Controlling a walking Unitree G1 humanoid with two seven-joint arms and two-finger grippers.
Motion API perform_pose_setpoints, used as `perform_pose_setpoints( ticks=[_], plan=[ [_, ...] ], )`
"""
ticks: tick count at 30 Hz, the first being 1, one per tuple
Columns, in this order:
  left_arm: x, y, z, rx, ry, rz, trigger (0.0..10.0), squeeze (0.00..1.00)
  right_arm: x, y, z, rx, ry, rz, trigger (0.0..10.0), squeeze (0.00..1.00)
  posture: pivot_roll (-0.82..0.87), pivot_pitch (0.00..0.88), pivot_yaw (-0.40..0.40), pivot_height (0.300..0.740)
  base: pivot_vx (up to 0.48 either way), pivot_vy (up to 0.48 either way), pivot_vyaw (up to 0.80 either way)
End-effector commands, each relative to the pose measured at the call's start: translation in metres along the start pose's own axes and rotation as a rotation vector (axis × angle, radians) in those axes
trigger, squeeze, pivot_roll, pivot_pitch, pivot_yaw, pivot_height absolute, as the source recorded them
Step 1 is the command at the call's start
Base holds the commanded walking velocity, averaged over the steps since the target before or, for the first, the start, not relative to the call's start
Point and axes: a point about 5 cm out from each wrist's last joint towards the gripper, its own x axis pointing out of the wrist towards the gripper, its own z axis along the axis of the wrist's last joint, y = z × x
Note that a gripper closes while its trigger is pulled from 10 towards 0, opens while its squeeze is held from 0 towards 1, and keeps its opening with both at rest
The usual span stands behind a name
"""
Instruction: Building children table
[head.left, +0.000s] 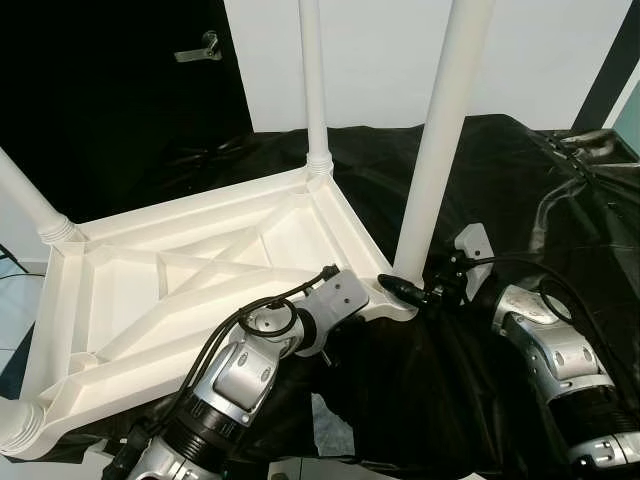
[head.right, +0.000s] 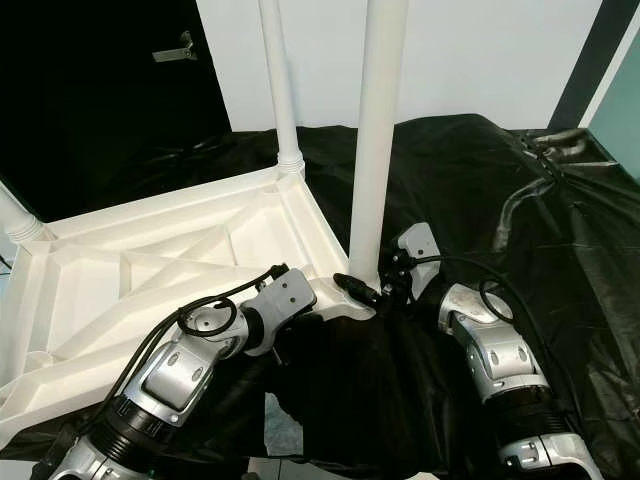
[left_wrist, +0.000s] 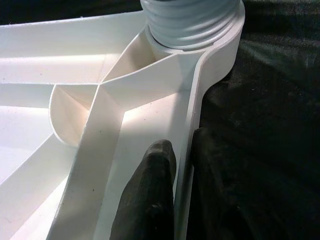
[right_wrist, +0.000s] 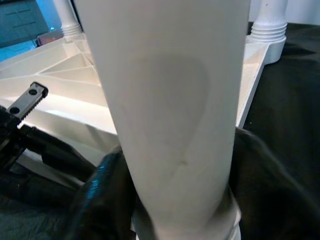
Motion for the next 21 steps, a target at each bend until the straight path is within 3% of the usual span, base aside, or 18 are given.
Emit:
perform_pose_setpoints(
  ticks=[1, 7, 8, 9, 10, 13, 17, 19, 21],
  plan=[
    [-0.004, 0.012, 0.000, 0.025, 0.010, 0.097, 10.0, 0.00, 0.003, 0.002, 0.000, -0.011, 0.004, 0.023, 0.0, 0.00, 0.05, 0.000, 0.065, 0.740, 0.000, 0.000, 0.00],
    [-0.004, 0.011, 0.000, 0.024, 0.011, 0.100, 10.0, 0.00, 0.003, 0.005, -0.005, 0.010, 0.002, 0.017, 0.0, 0.00, 0.05, 0.000, 0.061, 0.740, 0.000, 0.000, 0.00],
    [-0.004, 0.012, 0.000, 0.025, 0.011, 0.102, 10.0, 0.00, 0.003, 0.008, -0.006, 0.023, -0.002, 0.002, 1.1, 0.00, 0.05, 0.000, 0.061, 0.740, 0.000, 0.000, 0.00],
    [-0.004, 0.012, 0.000, 0.025, 0.011, 0.102, 10.0, 0.00, 0.003, 0.008, -0.006, 0.023, -0.002, 0.002, 1.1, 0.00, 0.05, 0.000, 0.061, 0.740, 0.000, 0.000, 0.00],
    [-0.004, 0.012, 0.000, 0.025, 0.011, 0.104, 10.0, 0.00, 0.004, 0.009, -0.007, 0.028, -0.005, -0.021, 10.0, 0.00, 0.05, 0.000, 0.058, 0.740, 0.000, 0.000, 0.00],
    [-0.004, 0.013, 0.001, 0.025, 0.010, 0.106, 10.0, 0.00, 0.006, 0.012, -0.008, 0.035, -0.008, -0.064, 10.0, 0.00, 0.05, 0.000, 0.056, 0.740, 0.000, 0.000, 0.00],
    [-0.003, 0.013, 0.002, 0.026, 0.007, 0.112, 10.0, 0.00, 0.016, 0.021, -0.012, -0.002, 0.021, -0.242, 10.0, 0.00, 0.05, 0.000, 0.048, 0.740, 0.000, 0.000, 0.00],
    [-0.003, 0.013, 0.002, 0.026, 0.007, 0.112, 10.0, 0.00, 0.016, 0.021, -0.012, -0.002, 0.021, -0.242, 10.0, 0.00, 0.05, 0.000, 0.048, 0.740, 0.000, 0.000, 0.00],
    [-0.002, 0.012, 0.003, 0.026, 0.005, 0.113, 10.0, 0.00, 0.021, 0.029, -0.014, 0.034, 0.026, -0.340, 10.0, 0.00, 0.04, 0.000, 0.048, 0.740, 0.000, 0.000, 0.00]
  ],
)
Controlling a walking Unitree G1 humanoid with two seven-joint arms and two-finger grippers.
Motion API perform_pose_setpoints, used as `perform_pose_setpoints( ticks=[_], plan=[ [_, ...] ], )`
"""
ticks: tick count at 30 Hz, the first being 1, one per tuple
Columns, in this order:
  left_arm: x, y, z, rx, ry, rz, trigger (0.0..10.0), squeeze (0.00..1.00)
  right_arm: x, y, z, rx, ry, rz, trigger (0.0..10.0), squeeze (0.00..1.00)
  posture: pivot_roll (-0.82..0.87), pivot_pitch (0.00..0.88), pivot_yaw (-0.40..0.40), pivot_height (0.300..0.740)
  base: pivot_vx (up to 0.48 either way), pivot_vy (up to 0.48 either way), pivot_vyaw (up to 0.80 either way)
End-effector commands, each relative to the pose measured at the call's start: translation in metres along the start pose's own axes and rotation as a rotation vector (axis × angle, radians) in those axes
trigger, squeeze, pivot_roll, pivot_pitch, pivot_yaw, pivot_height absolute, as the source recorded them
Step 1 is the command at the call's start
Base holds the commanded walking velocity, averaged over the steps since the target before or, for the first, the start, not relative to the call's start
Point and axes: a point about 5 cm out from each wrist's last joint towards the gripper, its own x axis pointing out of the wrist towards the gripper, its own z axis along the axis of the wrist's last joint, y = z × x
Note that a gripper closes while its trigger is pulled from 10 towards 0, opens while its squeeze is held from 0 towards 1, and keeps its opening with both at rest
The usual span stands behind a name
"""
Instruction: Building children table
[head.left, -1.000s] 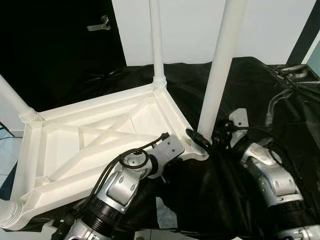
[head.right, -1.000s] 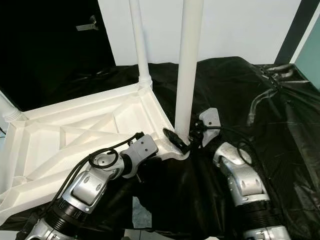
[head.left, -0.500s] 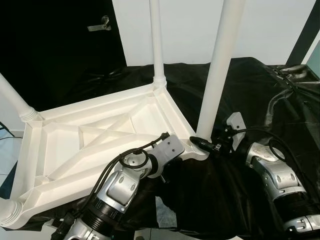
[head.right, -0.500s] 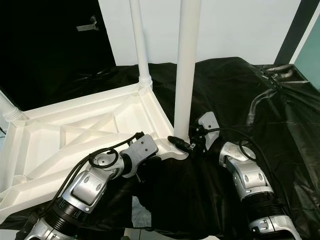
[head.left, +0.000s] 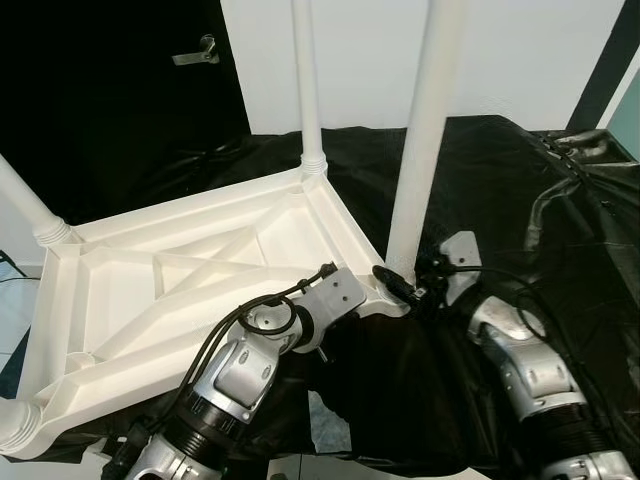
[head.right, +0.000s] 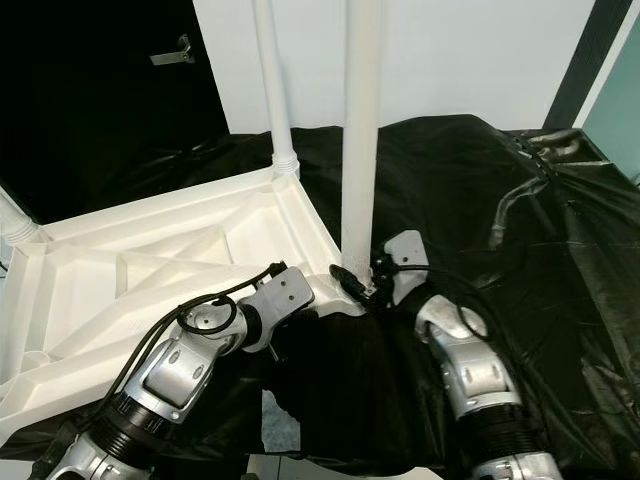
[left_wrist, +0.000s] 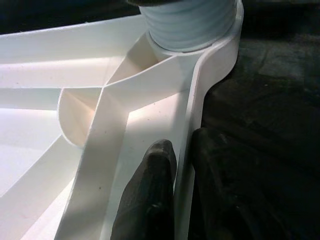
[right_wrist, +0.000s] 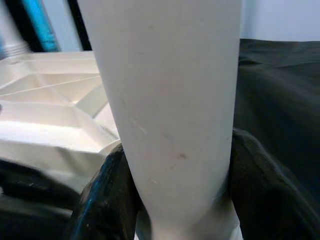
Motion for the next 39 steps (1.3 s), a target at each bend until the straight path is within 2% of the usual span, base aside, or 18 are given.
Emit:
perform_pose_setpoints(
  ticks=[1, 2, 5, 7, 11, 22, 23, 24, 28, 35, 36, 38, 39],
  plan=[
    [-0.002, 0.007, 0.003, 0.011, -0.010, 0.091, 10.0, 0.00, 0.003, 0.012, -0.013, 0.043, 0.075, -0.119, 10.0, 0.00, 0.04, 0.000, 0.044, 0.740, 0.000, 0.000, 0.00],
    [-0.002, 0.007, 0.003, 0.011, -0.010, 0.091, 10.0, 0.00, 0.003, 0.012, -0.013, 0.043, 0.075, -0.119, 10.0, 0.00, 0.04, 0.000, 0.044, 0.740, 0.000, 0.000, 0.00],
    [-0.001, 0.006, 0.003, 0.012, -0.012, 0.090, 10.0, 0.00, 0.004, 0.024, -0.016, 0.073, 0.106, -0.328, 10.0, 0.00, 0.05, 0.000, 0.040, 0.740, 0.000, 0.000, 0.00],
    [-0.001, 0.007, 0.003, 0.014, -0.011, 0.093, 10.0, 0.00, 0.003, 0.029, -0.015, 0.096, 0.104, -0.396, 10.0, 0.00, 0.05, 0.000, 0.040, 0.740, 0.000, 0.000, 0.00],
    [-0.002, 0.009, 0.003, 0.020, -0.012, 0.093, 10.0, 0.00, 0.003, 0.042, -0.012, 0.132, 0.087, -0.420, 10.0, 0.00, 0.04, 0.000, 0.056, 0.740, 0.000, 0.000, 0.00],
    [-0.002, 0.009, 0.004, 0.036, -0.010, 0.080, 10.0, 0.00, -0.003, 0.041, -0.009, 0.136, 0.075, -0.451, 10.0, 0.00, 0.03, 0.000, 0.064, 0.740, 0.000, 0.000, 0.00],
    [-0.002, 0.008, 0.004, 0.041, -0.010, 0.076, 10.0, 0.00, -0.004, 0.039, -0.007, 0.131, 0.067, -0.447, 10.0, 0.23, 0.03, 0.000, 0.062, 0.740, 0.000, 0.000, 0.00],
    [-0.002, 0.007, 0.003, 0.045, -0.009, 0.071, 10.0, 0.00, -0.006, 0.035, -0.006, 0.117, 0.056, -0.441, 10.0, 1.00, 0.03, 0.000, 0.061, 0.740, 0.000, 0.000, 0.00],
    [-0.003, 0.006, 0.001, 0.061, -0.006, 0.056, 10.0, 0.00, -0.011, 0.026, -0.003, 0.094, 0.021, -0.405, 10.0, 1.00, 0.03, 0.000, 0.057, 0.740, 0.000, 0.000, 0.00],
    [-0.008, 0.003, -0.002, 0.075, -0.018, 0.010, 10.0, 0.00, -0.016, 0.021, 0.003, 0.081, -0.031, -0.239, 10.0, 1.00, 0.03, 0.000, 0.054, 0.740, 0.000, 0.000, 0.00],
    [-0.010, 0.001, -0.003, 0.085, -0.021, -0.012, 10.0, 0.00, -0.017, 0.018, 0.006, 0.087, -0.047, -0.168, 10.0, 0.79, 0.03, 0.000, 0.053, 0.740, 0.000, 0.000, 0.00],
    [-0.010, 0.001, -0.003, 0.085, -0.021, -0.012, 10.0, 0.00, -0.017, 0.018, 0.006, 0.087, -0.047, -0.168, 10.0, 0.79, 0.03, 0.000, 0.053, 0.740, 0.000, 0.000, 0.00],
    [-0.010, 0.000, -0.004, 0.089, -0.021, -0.021, 10.0, 0.00, -0.018, 0.017, 0.006, 0.087, -0.048, -0.144, 10.0, 0.65, 0.03, 0.000, 0.053, 0.740, 0.000, 0.000, 0.00]
  ],
)
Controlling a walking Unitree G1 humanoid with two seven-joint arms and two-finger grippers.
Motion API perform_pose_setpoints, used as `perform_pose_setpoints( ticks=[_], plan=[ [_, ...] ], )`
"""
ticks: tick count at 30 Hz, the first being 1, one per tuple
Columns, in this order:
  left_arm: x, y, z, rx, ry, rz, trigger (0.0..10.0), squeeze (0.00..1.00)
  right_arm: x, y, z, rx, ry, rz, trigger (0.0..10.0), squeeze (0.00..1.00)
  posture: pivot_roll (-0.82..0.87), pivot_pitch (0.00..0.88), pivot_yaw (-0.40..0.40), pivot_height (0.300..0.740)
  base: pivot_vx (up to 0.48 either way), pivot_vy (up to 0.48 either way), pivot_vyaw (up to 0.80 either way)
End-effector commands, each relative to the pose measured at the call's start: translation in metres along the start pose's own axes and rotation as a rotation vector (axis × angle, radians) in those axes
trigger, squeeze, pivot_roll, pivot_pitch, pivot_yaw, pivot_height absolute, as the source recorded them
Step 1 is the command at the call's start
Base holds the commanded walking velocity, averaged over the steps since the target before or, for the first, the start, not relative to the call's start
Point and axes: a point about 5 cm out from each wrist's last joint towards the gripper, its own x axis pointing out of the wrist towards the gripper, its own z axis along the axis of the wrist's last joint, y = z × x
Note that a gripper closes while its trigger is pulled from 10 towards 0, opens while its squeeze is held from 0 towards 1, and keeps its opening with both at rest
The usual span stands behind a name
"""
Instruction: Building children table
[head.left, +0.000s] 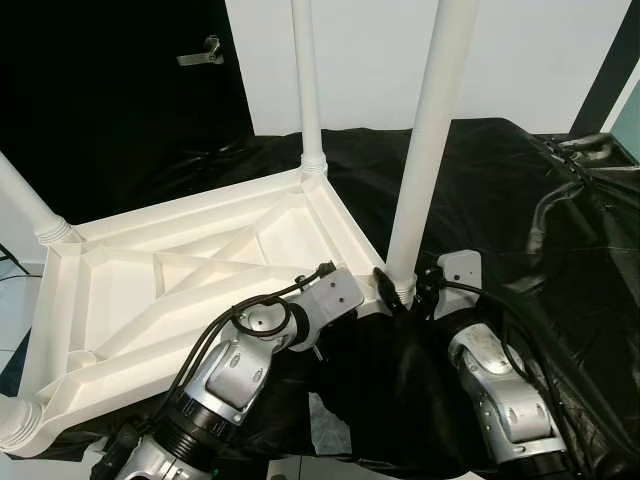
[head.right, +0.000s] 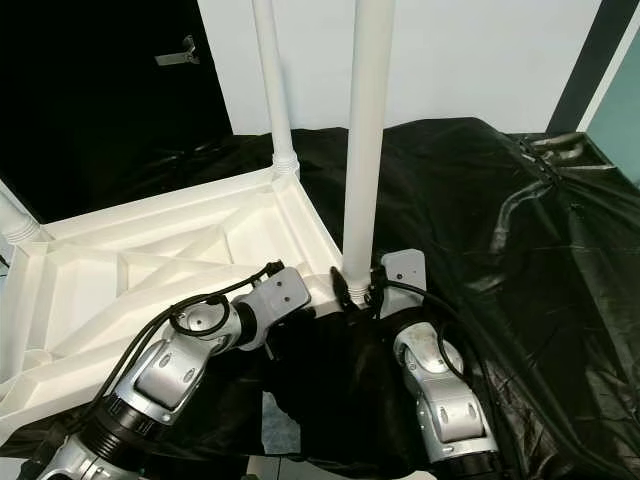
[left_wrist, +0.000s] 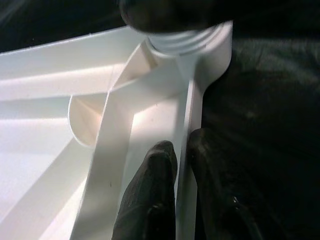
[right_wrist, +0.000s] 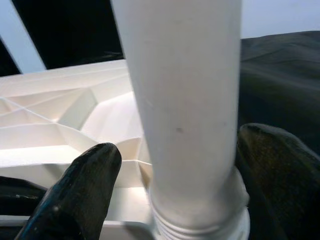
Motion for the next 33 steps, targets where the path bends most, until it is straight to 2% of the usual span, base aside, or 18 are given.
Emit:
perform_pose_setpoints(
  ticks=[1, 5, 8, 9, 16, 17, 18, 19, 20, 27, 32, 33],
  plan=[
    [-0.003, -0.003, -0.002, 0.011, -0.001, -0.029, 10.0, 0.00, 0.001, -0.002, 0.005, 0.005, -0.023, 0.063, 10.0, 0.00, 0.03, 0.000, 0.053, 0.740, 0.000, 0.000, 0.00],
    [-0.005, -0.006, -0.005, 0.029, -0.001, -0.061, 10.0, 0.00, 0.006, -0.011, 0.006, -0.031, -0.014, 0.184, 10.0, 0.00, 0.03, 0.000, 0.056, 0.740, 0.000, 0.000, 0.00],
    [-0.005, -0.007, -0.008, 0.043, 0.012, -0.071, 10.0, 0.00, 0.013, -0.019, 0.006, -0.060, -0.002, 0.219, 10.0, 0.00, 0.03, 0.000, 0.057, 0.740, 0.000, 0.000, 0.00],
    [-0.006, -0.007, -0.010, 0.053, 0.017, -0.079, 10.0, 0.00, 0.018, -0.022, 0.007, -0.095, 0.004, 0.257, 10.0, 0.00, 0.03, 0.000, 0.060, 0.740, 0.000, 0.000, 0.00],
    [-0.006, -0.008, -0.010, 0.070, 0.020, -0.094, 10.0, 0.00, 0.030, -0.030, 0.004, -0.171, 0.053, 0.372, 10.0, 0.00, 0.03, 0.000, 0.061, 0.740, 0.000, 0.000, 0.00],
    [-0.006, -0.007, -0.010, 0.070, 0.021, -0.093, 10.0, 0.00, 0.032, -0.032, 0.002, -0.179, 0.060, 0.378, 9.0, 0.00, 0.03, 0.000, 0.060, 0.740, 0.000, 0.000, 0.00],
    [-0.006, -0.007, -0.010, 0.070, 0.021, -0.093, 10.0, 0.00, 0.032, -0.032, 0.002, -0.179, 0.060, 0.378, 9.0, 0.00, 0.03, 0.000, 0.060, 0.740, 0.000, 0.000, 0.00],
    [-0.006, -0.007, -0.010, 0.069, 0.022, -0.093, 10.0, 0.00, 0.033, -0.033, 0.002, -0.183, 0.065, 0.382, 3.8, 0.00, 0.03, 0.000, 0.060, 0.740, 0.000, 0.000, 0.00],
    [-0.005, -0.007, -0.010, 0.066, 0.024, -0.088, 10.0, 0.00, 0.034, -0.035, 0.000, -0.189, 0.070, 0.384, 0.0, 0.00, 0.04, 0.000, 0.061, 0.740, 0.000, 0.000, 0.00],
    [-0.003, -0.006, -0.010, 0.049, 0.037, -0.068, 10.0, 0.00, 0.036, -0.040, -0.004, -0.176, 0.077, 0.401, 0.0, 0.00, 0.04, 0.000, 0.059, 0.740, 0.000, 0.000, 0.00],
    [-0.007, -0.007, -0.009, 0.020, 0.011, -0.086, 10.0, 0.00, 0.034, -0.042, -0.008, -0.145, 0.084, 0.362, 0.0, 0.00, 0.04, 0.000, 0.060, 0.740, 0.000, 0.000, 0.00],
    [-0.009, -0.006, -0.007, -0.005, -0.014, -0.098, 10.0, 0.00, 0.034, -0.042, -0.009, -0.126, 0.085, 0.330, 10.0, 0.00, 0.03, 0.000, 0.061, 0.740, 0.000, 0.000, 0.00]
  ],
)
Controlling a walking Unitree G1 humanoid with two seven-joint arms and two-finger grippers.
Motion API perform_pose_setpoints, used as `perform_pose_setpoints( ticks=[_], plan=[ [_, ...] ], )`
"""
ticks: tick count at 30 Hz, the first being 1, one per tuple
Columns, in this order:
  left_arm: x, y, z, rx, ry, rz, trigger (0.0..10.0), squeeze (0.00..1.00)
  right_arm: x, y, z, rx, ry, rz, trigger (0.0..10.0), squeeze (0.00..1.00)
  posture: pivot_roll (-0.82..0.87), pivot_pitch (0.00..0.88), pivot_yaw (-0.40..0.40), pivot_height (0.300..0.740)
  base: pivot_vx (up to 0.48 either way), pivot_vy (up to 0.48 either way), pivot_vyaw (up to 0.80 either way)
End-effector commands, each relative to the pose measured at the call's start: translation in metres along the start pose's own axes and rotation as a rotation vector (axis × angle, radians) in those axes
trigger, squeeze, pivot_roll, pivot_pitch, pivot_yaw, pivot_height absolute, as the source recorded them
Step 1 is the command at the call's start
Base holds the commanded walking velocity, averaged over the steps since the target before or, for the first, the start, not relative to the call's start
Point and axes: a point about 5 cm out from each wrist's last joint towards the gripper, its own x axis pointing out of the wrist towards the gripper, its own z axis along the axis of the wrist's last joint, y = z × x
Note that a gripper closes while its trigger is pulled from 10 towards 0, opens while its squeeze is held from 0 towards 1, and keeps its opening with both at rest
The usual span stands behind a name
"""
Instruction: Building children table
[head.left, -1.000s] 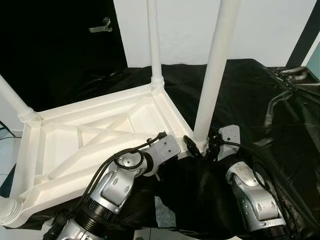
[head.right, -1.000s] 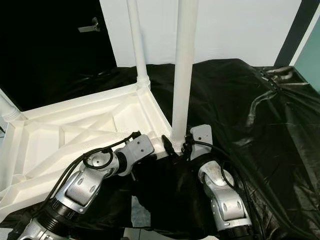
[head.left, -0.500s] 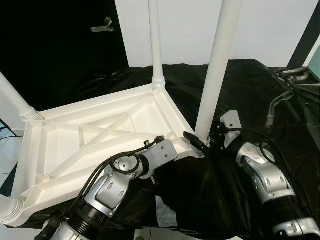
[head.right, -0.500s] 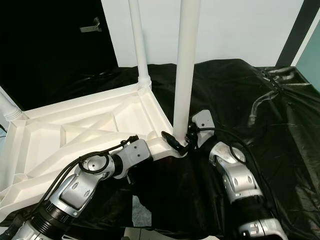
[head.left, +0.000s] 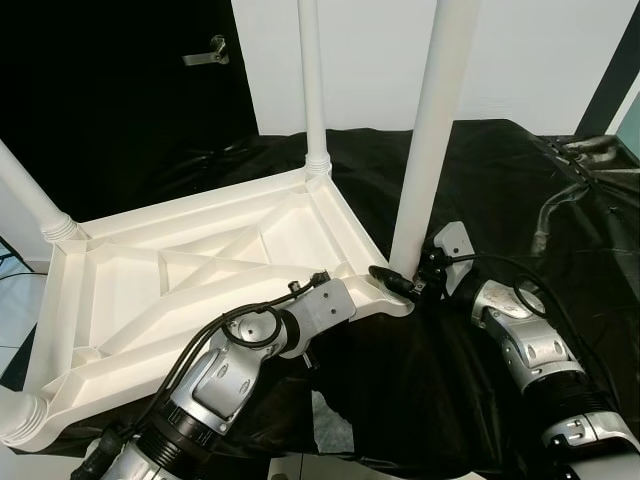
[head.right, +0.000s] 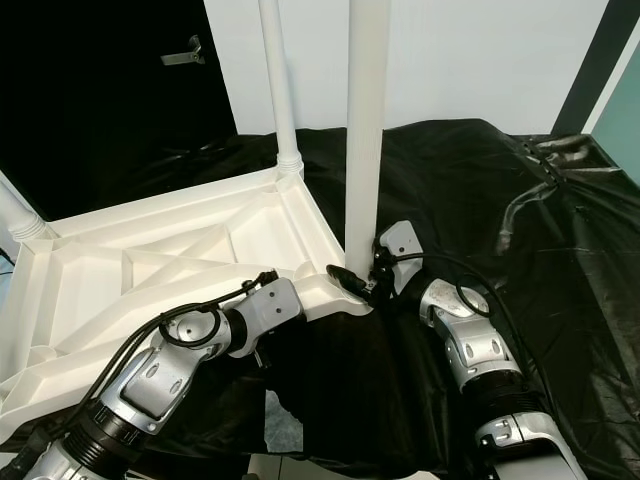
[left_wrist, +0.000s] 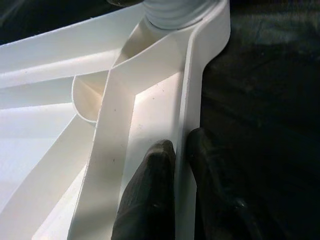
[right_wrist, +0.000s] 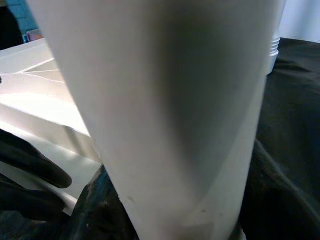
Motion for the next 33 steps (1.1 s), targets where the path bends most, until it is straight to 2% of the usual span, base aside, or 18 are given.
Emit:
perform_pose_setpoints(
  ticks=[1, 3, 4, 7, 15, 17, 25, 29, 31, 33],
  plan=[
    [-0.004, -0.002, 0.000, -0.025, -0.012, -0.064, 10.0, 0.00, -0.003, -0.003, -0.008, 0.030, 0.035, -0.052, 10.0, 0.00, 0.03, 0.000, 0.061, 0.740, 0.000, 0.000, 0.00],
    [-0.005, -0.001, 0.001, -0.039, -0.024, -0.067, 10.0, 0.00, -0.003, -0.002, -0.008, 0.037, 0.034, -0.068, 10.0, 0.00, 0.03, 0.000, 0.059, 0.740, 0.000, 0.000, 0.00],
    [-0.007, -0.001, 0.002, -0.042, -0.036, -0.073, 10.0, 0.00, -0.002, -0.002, -0.007, 0.064, 0.029, -0.124, 10.0, 0.00, 0.03, 0.000, 0.056, 0.740, 0.000, 0.000, 0.00],
    [-0.007, 0.000, 0.002, -0.035, -0.033, -0.070, 10.0, 0.00, -0.001, -0.003, -0.008, 0.076, 0.033, -0.179, 10.0, 0.00, 0.03, 0.000, 0.055, 0.740, 0.000, 0.000, 0.00],
    [-0.006, 0.001, 0.002, -0.035, -0.027, -0.060, 10.0, 0.00, 0.000, 0.001, -0.012, 0.134, 0.030, -0.250, 10.0, 0.00, 0.03, 0.000, 0.059, 0.740, 0.000, 0.000, 0.00],
    [-0.005, 0.002, 0.003, -0.036, -0.031, -0.061, 10.0, 0.00, 0.003, 0.004, -0.014, 0.173, 0.036, -0.298, 10.0, 0.00, 0.02, 0.000, 0.065, 0.740, 0.000, 0.000, 0.00],
    [-0.005, 0.003, 0.004, -0.032, -0.032, -0.063, 10.0, 0.00, 0.009, 0.009, -0.011, 0.188, 0.050, -0.376, 10.0, 0.00, 0.02, 0.000, 0.064, 0.740, 0.000, 0.000, 0.00],
    [-0.005, 0.003, 0.004, -0.040, -0.034, -0.061, 10.0, 0.00, 0.010, 0.011, -0.010, 0.191, 0.063, -0.512, 10.0, 0.00, 0.03, 0.000, 0.055, 0.740, 0.000, 0.000, 0.00],
    [-0.007, 0.003, 0.006, -0.070, -0.054, -0.067, 10.0, 0.00, 0.011, 0.018, -0.008, 0.208, 0.061, -0.613, 10.0, 0.00, 0.03, 0.000, 0.050, 0.740, 0.000, 0.000, 0.00],
    [-0.009, 0.004, 0.007, -0.079, -0.065, -0.066, 10.0, 0.00, 0.011, 0.021, -0.007, 0.203, 0.060, -0.646, 10.0, 0.00, 0.03, 0.000, 0.049, 0.740, 0.000, 0.000, 0.00]
  ],
)
